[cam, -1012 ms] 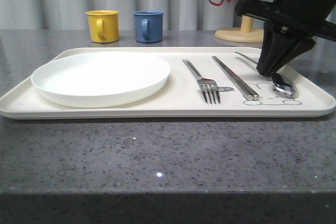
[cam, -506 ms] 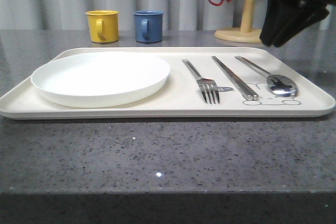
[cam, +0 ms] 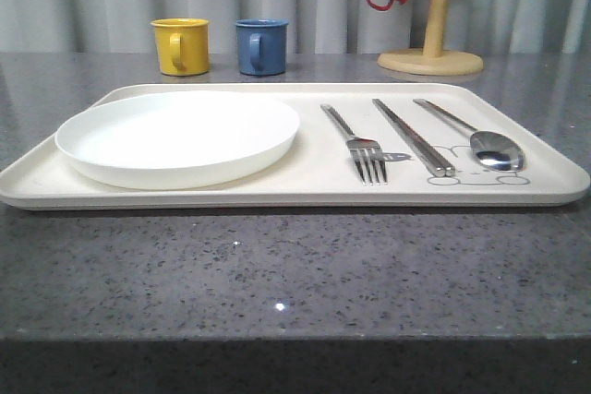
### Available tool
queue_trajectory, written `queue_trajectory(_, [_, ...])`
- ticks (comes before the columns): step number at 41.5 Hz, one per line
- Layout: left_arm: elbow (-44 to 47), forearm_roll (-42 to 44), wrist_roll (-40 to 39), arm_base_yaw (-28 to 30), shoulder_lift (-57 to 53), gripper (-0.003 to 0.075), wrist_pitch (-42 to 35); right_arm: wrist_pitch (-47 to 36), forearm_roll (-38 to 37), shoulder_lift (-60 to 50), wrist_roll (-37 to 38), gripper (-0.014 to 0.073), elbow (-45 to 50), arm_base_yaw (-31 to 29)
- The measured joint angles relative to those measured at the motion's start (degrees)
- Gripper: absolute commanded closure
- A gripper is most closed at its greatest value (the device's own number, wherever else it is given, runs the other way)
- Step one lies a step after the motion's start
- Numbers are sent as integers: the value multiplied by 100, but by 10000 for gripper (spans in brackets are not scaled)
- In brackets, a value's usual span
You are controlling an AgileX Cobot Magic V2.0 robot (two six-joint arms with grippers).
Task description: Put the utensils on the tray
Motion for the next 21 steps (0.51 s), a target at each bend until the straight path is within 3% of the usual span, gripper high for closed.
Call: queue_trajectory(21, [0,0,0,0,0,334,0,-739,0,-3029,10,399,1906,0])
